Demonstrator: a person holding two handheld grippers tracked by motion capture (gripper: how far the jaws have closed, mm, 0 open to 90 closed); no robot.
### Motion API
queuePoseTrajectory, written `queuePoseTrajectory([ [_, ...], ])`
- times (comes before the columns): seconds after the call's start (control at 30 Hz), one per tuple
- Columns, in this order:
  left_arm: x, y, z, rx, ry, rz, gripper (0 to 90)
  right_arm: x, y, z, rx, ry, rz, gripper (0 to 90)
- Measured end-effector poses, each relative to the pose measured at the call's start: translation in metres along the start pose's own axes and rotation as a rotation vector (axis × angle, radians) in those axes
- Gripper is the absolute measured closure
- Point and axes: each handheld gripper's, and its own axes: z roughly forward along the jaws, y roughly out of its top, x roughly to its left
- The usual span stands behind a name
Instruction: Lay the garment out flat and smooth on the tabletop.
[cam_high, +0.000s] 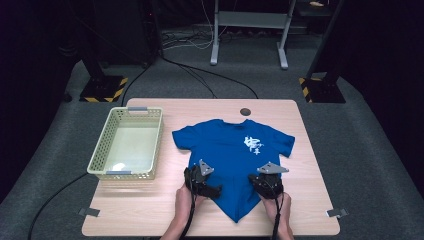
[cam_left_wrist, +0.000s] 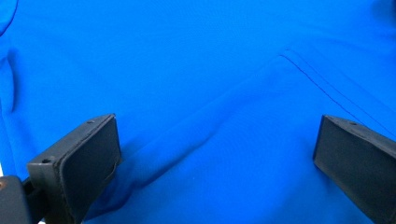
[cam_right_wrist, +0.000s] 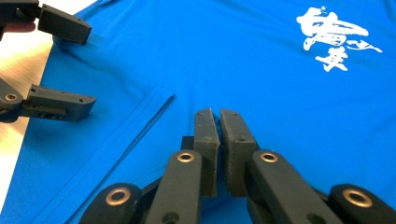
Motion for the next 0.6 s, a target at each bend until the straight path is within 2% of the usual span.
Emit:
queuePoseTrajectory([
  [0.37,0.0,0.0,0.0,0.0,0.0,0.0,0.3,-0.003,-0.005,-0.011,-0.007,-0.014,0.001,86.3],
  [0.6,0.0,0.0,0.0,0.0,0.0,0.0,0.3,-0.007,-0.013,-0.02,-0.011,-0.023,0.019,86.3],
])
